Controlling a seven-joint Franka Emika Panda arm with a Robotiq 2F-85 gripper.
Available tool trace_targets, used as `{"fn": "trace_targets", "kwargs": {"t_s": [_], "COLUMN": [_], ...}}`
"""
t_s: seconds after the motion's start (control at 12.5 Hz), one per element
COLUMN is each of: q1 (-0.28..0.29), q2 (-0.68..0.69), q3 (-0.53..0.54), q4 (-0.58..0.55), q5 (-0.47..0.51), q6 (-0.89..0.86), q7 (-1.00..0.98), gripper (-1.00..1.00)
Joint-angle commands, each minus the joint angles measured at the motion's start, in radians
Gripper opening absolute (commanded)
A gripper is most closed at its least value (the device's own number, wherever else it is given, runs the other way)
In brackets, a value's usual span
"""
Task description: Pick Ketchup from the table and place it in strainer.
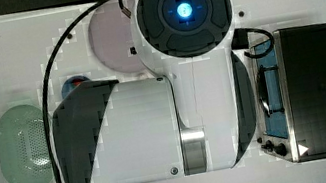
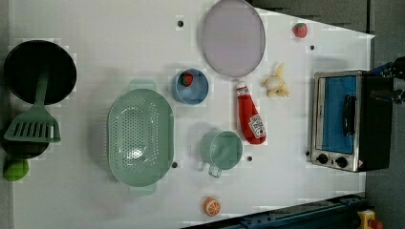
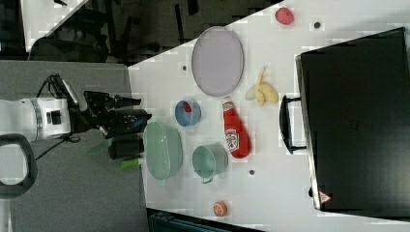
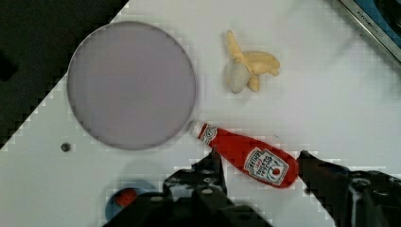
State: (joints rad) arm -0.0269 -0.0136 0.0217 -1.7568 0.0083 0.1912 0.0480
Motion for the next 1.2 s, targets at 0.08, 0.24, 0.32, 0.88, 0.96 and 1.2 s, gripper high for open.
{"fn": "trace_targets", "kwargs": {"t_s": [0.08, 0.24, 0.32, 0.88, 0.96, 1.2], "q1": [-0.099, -0.098, -0.097, -0.094, -0.094, -0.094], "q2": [-0.172, -0.151, -0.137, -0.020, -0.009, 0.014], "q3": [0.064, 0.069, 0.073, 0.108, 0.111, 0.115], "q4": [-0.062, -0.087, -0.109, -0.316, -0.349, -0.451], "q5": [0.017, 0.017, 0.017, 0.016, 0.016, 0.016], "q6": [-0.150, -0.140, -0.135, 0.069, 0.131, 0.344], "q7": [-0.056, -0.070, -0.091, -0.681, -0.788, -0.978], "gripper": [0.58, 1.00, 1.00, 1.00, 1.00, 1.00]}}
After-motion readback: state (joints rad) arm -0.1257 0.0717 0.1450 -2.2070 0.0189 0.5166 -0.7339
